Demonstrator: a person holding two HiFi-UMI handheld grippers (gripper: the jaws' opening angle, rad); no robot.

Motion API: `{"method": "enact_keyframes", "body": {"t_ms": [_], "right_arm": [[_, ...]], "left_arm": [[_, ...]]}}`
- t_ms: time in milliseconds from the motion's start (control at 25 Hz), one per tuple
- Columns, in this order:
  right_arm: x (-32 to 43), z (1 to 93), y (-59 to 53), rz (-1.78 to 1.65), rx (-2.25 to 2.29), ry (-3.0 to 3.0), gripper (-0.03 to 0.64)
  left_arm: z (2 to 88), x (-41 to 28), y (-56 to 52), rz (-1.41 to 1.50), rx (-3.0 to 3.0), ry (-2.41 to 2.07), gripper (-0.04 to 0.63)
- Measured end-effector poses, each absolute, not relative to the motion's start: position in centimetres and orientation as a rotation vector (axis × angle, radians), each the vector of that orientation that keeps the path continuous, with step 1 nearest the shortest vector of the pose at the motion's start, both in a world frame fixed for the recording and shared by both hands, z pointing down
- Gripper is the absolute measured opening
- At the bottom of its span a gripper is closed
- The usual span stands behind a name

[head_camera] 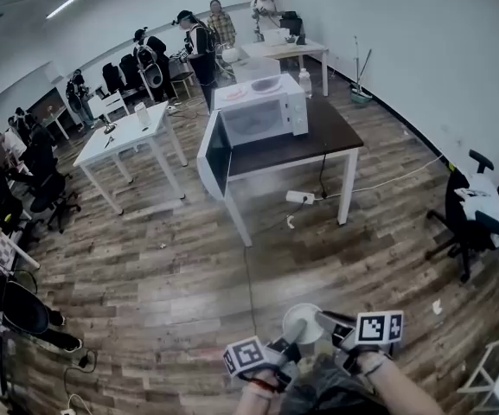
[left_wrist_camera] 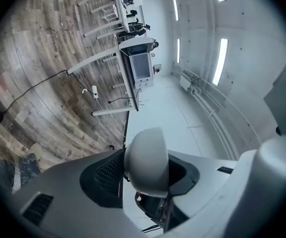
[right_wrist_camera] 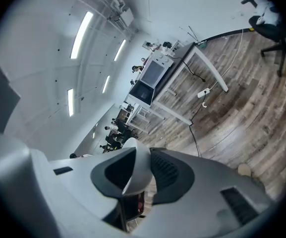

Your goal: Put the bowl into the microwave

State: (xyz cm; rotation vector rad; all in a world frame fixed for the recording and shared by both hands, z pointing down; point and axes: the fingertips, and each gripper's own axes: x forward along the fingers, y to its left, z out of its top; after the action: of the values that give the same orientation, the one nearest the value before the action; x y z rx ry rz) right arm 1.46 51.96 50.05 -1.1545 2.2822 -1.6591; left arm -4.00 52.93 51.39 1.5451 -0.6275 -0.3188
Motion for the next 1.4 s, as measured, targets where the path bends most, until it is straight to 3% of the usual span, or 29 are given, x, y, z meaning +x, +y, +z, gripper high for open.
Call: {"method": "enact_keyframes", "body": {"t_ms": [1400], "right_arm": [[7.5, 50.0, 33.1, -1.667, -1.102, 2.325, 0.095]], "left_arm": [[51.3, 2.3, 34.4, -0.346, 1.522, -0.685, 0.187]]}}
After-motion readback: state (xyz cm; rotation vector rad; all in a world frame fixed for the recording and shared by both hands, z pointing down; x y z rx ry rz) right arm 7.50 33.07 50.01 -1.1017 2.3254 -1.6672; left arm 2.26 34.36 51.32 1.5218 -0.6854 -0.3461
